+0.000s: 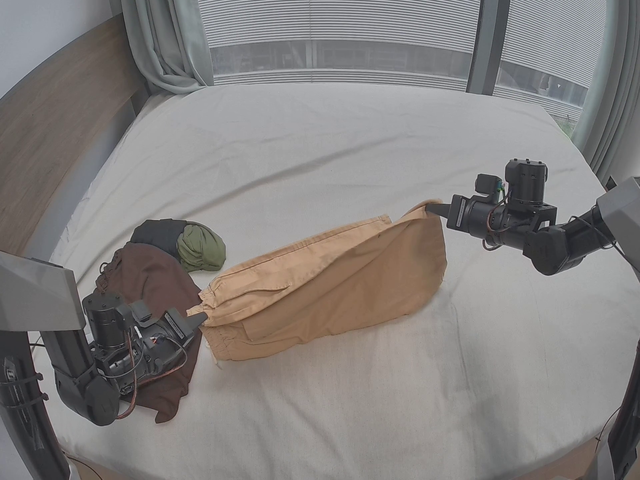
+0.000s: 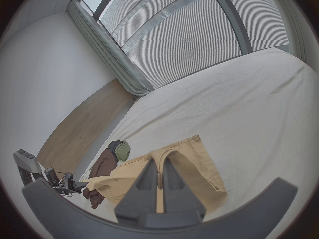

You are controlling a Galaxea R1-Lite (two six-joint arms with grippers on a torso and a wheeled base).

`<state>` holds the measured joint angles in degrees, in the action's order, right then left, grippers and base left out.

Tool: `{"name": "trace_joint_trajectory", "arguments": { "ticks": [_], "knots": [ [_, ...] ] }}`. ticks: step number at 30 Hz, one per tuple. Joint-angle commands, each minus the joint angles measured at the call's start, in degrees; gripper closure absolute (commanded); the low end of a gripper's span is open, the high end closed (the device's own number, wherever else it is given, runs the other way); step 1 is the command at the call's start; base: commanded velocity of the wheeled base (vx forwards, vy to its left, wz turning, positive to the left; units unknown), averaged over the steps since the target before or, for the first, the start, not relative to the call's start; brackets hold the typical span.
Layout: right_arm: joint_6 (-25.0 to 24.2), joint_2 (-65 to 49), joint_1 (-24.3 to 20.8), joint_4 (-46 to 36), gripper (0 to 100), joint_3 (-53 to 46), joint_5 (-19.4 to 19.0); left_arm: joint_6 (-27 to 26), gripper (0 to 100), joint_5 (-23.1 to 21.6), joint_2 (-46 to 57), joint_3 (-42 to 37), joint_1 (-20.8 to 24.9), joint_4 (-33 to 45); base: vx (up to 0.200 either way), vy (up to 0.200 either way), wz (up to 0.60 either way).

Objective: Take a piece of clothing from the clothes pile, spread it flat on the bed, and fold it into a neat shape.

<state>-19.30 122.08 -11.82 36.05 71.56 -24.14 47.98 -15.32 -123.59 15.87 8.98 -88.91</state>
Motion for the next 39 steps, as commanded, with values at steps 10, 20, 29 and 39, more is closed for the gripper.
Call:
{"name": "trace_joint_trajectory", "arguments": {
  "ticks": [10,20,29,39],
  "knots": [
    [-0.04,9.94,-1.18,-1.86,100,9.48,2.6,1.32,100,3.99,-4.73,7.33,-0.2,-0.04,0.0,0.0,0.0],
    [-0.3,12.84,-1.27,-1.42,100,12.46,4.63,1.32,100,4.43,-8.16,10.58,-0.02,-0.04,0.0,0.0,0.0],
    [-0.39,13.89,-1.27,-1.24,100,14.31,4.71,1.32,100,4.43,-8.51,10.76,-0.11,-0.04,0.0,0.0,0.0],
    [-1.01,14.77,-1.27,-0.1,0,15.28,7.53,1.24,0,7.85,-8.07,12.52,-0.63,-0.04,0.0,0.0,0.0]
  ]
}}
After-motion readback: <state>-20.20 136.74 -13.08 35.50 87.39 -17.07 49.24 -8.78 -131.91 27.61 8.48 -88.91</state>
